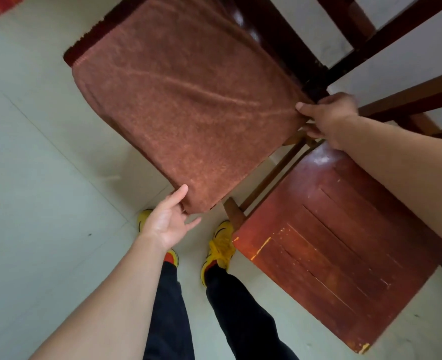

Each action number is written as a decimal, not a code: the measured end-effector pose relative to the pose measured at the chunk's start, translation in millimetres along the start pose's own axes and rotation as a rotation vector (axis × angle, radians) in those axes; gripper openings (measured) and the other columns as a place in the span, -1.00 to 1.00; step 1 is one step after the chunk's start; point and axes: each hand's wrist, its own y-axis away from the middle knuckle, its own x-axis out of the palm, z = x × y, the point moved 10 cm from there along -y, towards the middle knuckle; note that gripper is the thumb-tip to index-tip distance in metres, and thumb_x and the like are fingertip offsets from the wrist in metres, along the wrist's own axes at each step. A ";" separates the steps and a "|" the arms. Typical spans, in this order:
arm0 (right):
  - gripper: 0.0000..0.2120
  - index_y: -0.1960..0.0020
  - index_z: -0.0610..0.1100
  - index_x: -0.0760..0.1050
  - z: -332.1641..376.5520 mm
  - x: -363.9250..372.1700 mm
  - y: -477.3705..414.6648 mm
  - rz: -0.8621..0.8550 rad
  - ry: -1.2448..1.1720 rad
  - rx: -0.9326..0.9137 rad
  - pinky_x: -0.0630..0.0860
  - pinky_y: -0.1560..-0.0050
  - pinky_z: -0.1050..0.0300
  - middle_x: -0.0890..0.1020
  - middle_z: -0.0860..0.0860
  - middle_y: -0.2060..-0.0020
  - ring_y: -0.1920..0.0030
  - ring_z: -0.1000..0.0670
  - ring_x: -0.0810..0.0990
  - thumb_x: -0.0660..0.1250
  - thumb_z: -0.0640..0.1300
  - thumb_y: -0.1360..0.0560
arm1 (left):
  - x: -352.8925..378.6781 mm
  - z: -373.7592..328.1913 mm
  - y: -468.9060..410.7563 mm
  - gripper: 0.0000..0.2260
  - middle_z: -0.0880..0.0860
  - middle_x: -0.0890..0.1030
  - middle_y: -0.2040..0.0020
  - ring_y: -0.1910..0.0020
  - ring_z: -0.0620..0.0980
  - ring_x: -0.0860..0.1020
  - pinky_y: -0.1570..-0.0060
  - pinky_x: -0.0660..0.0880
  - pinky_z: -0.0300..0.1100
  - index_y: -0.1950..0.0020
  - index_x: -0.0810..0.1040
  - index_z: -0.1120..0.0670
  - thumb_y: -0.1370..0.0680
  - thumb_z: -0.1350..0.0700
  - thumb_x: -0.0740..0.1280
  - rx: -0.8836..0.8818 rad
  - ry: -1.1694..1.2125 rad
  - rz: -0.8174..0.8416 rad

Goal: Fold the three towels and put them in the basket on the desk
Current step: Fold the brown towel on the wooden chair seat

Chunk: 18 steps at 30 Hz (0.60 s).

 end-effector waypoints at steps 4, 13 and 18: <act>-0.69 0.18 -0.12 0.38 -15.1 3.2 -1.8 0.059 -0.139 0.125 0.56 0.42 0.26 0.53 -0.01 0.29 0.42 0.10 0.48 0.54 -0.13 -0.41 | -6.8 11.8 9.7 -0.67 0.06 0.68 -0.11 -0.17 0.06 0.58 -0.27 0.42 0.13 -0.18 0.55 0.05 -0.43 0.13 0.45 -0.010 0.099 -0.089; -0.91 0.11 -0.11 0.49 -28.4 -20.6 15.8 0.033 -0.277 0.199 0.52 0.39 0.17 0.61 -0.03 0.17 0.33 0.05 0.58 0.40 -0.14 -0.53 | -7.8 41.2 56.5 -0.80 0.08 0.66 0.04 0.10 0.02 0.60 0.11 0.50 -0.18 -0.10 0.51 0.13 -0.50 0.22 0.39 -0.048 0.057 -0.195; -0.84 0.00 -0.11 0.41 0.5 -47.8 43.6 -0.077 -0.249 0.058 0.46 0.54 0.27 0.53 -0.03 0.32 0.56 0.11 0.49 0.39 -0.20 -0.51 | -13.4 21.5 98.5 -0.80 0.09 0.54 0.26 0.44 -0.05 0.49 0.46 0.43 -0.25 -0.09 0.46 0.13 -0.51 0.23 0.40 0.037 -0.041 -0.348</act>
